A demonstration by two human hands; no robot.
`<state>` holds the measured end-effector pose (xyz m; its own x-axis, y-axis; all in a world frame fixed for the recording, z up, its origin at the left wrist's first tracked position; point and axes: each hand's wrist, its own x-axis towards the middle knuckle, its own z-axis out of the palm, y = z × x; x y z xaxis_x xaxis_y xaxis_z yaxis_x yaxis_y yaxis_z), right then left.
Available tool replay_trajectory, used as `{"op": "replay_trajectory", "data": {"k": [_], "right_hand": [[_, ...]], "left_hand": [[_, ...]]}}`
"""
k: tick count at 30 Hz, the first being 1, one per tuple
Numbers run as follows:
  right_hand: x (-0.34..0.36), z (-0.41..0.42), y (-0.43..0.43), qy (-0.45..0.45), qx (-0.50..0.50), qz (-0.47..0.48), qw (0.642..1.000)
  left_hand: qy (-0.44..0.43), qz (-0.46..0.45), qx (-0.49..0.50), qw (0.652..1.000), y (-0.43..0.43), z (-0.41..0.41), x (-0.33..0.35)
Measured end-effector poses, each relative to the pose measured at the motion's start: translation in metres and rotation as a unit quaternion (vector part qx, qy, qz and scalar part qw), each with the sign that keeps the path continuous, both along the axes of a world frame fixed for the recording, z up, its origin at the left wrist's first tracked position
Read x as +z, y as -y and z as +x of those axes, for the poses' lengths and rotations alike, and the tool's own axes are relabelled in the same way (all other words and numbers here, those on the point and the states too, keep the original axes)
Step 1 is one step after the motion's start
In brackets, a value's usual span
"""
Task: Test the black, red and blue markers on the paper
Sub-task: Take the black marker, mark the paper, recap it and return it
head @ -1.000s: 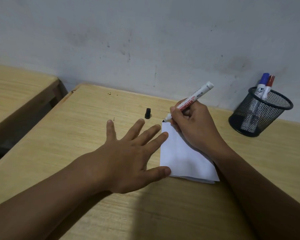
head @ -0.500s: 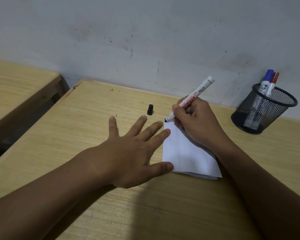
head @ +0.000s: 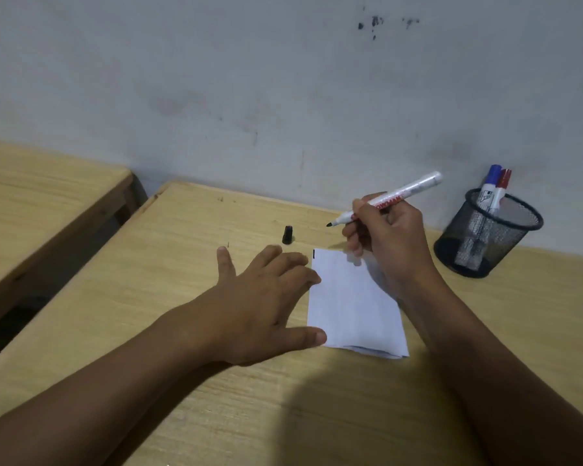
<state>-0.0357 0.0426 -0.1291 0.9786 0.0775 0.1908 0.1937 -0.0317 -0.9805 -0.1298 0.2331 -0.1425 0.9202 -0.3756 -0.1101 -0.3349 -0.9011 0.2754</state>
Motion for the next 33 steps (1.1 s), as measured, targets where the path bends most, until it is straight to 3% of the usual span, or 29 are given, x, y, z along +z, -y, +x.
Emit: {"op": "replay_trajectory", "data": {"k": [2,4,6,10,14,16,19,29,33], "right_hand": [[0.013,-0.004,0.003,0.015,-0.008,0.03,0.999],[0.022,-0.008,0.005,0.021,-0.005,0.03,0.999],[0.03,-0.014,0.009,0.016,-0.002,0.026,1.0],[0.045,-0.034,0.02,0.003,-0.008,0.006,1.0],[0.064,-0.054,0.038,0.009,-0.025,0.002,1.0],[0.077,-0.063,0.047,0.013,-0.036,0.018,0.999],[0.102,-0.077,0.054,0.028,-0.052,0.03,0.998],[0.171,-0.131,0.08,0.101,-0.061,0.024,0.993],[0.184,-0.141,0.095,0.106,-0.063,0.039,0.992]], "left_hand": [[0.052,-0.062,0.037,0.996,0.002,0.002,-0.001],[0.158,-0.138,0.115,0.971,0.005,0.013,-0.003],[0.223,-0.135,0.194,0.946,0.005,0.032,0.0],[0.14,-0.04,0.24,0.96,0.002,0.06,0.017],[0.138,-0.144,0.268,0.942,0.009,0.051,0.044],[0.118,-0.285,0.265,0.914,0.019,0.034,0.069],[0.064,-0.509,0.197,0.835,0.04,0.001,0.108],[0.065,-0.58,0.073,0.809,0.102,-0.045,0.176],[0.15,-0.551,0.04,0.82,0.123,-0.046,0.188]]}}
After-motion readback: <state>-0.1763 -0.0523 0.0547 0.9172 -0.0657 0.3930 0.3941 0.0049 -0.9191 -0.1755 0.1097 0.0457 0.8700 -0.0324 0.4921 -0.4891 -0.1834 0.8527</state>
